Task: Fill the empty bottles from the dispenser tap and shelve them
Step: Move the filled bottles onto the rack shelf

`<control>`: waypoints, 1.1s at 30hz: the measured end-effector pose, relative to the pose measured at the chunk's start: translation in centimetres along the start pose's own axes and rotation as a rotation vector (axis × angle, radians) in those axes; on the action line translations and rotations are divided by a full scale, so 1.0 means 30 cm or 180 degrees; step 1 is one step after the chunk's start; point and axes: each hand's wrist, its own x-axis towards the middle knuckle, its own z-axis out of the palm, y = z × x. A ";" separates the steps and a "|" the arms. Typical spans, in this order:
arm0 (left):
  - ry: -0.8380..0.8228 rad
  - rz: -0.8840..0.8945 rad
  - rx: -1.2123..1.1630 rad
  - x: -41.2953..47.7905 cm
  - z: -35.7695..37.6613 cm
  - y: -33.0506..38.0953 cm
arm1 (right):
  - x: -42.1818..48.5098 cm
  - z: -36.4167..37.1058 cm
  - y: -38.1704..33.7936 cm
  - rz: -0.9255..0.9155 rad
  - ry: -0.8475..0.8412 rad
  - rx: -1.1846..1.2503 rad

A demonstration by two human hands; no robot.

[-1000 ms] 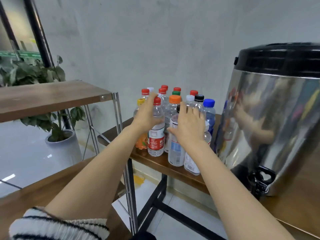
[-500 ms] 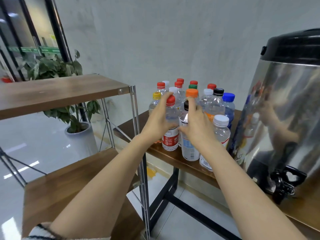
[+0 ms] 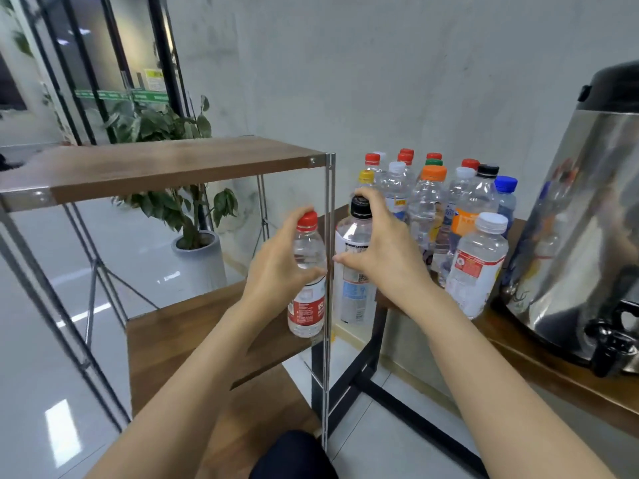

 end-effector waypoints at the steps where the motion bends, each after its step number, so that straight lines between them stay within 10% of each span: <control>1: 0.0067 -0.0043 0.0082 -0.022 -0.031 -0.023 | -0.003 0.035 -0.023 -0.0032 -0.0060 0.0075; 33: 0.1963 -0.2112 0.1301 0.016 -0.357 -0.846 | 0.438 1.186 -0.255 -0.0796 -0.1401 0.1198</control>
